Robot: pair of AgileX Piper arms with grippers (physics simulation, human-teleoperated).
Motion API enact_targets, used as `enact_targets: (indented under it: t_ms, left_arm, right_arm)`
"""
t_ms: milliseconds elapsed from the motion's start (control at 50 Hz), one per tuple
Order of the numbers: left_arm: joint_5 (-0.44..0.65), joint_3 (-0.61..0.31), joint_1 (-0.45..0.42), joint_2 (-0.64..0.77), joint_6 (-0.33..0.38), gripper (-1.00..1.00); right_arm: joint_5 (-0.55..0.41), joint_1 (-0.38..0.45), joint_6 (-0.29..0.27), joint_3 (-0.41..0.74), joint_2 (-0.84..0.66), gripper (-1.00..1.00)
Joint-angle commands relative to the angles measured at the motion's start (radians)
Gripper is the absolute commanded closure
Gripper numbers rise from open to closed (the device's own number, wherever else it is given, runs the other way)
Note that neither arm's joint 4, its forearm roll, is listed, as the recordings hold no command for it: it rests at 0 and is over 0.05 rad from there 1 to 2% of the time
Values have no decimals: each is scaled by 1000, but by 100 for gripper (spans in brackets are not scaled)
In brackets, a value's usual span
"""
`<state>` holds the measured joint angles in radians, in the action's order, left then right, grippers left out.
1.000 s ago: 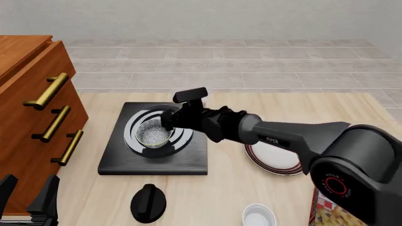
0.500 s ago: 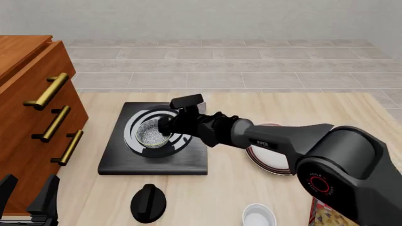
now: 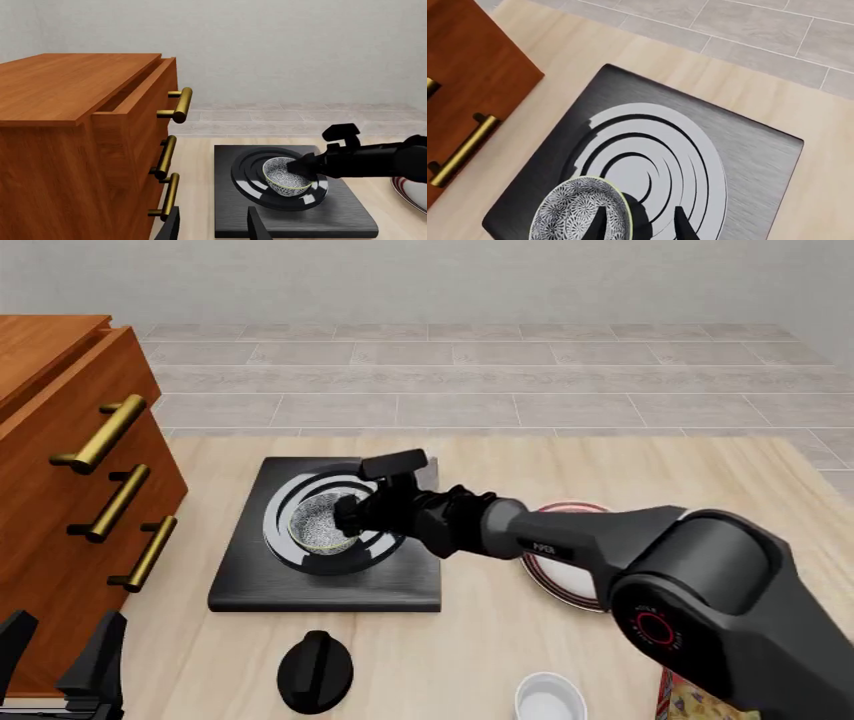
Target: Pick the akita bowl on the stove and place it on the plate.
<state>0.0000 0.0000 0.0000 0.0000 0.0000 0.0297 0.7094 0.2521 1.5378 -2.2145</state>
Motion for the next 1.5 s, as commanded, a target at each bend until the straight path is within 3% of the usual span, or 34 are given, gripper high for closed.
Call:
enact_targets:
  t_ms: [20,360,380,640,1020,1500]
  left_arm:
    - [0,0,0,0,0,-100]
    - [0,0,0,0,0,-100]
    - [0,0,0,0,0,-100]
    - [0,0,0,0,0,-100]
    - [0,0,0,0,0,-100]
    - [0,0,0,0,0,-100]
  right_arm:
    - [-9,-2,-2,18,-22,-100]
    - [9,12,18,-1,-29,-100]
    - [8,18,21,-7,-29,100]
    - [36,35,57,-62,8,100]
    - [-3,-26,-17,-76,121,100]
    - [3,-64,-35,-141,226,100]
